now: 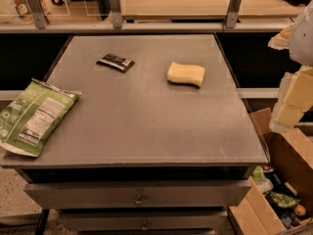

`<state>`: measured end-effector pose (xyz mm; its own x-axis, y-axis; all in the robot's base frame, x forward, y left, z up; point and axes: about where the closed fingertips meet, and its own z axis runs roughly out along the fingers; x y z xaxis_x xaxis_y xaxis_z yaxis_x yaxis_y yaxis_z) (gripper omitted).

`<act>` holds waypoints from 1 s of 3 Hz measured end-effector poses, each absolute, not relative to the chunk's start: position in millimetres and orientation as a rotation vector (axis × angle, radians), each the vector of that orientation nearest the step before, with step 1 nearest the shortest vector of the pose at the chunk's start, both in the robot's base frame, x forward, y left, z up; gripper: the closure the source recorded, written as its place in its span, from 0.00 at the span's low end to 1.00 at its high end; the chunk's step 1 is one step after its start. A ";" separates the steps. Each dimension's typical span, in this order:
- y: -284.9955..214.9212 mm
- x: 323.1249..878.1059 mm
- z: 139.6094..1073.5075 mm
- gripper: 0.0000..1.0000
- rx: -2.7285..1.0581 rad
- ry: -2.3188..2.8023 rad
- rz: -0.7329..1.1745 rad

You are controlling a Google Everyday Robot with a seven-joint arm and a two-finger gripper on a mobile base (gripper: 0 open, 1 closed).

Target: Move rxbar chocolate near green jalapeno chip bag

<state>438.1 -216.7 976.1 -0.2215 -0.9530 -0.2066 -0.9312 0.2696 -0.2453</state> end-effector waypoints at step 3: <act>-153.7 501.6 950.8 0.00 -1.810 2.151 -0.006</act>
Offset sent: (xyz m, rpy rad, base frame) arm 0.0506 0.0476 -0.0190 0.0507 0.0243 0.0780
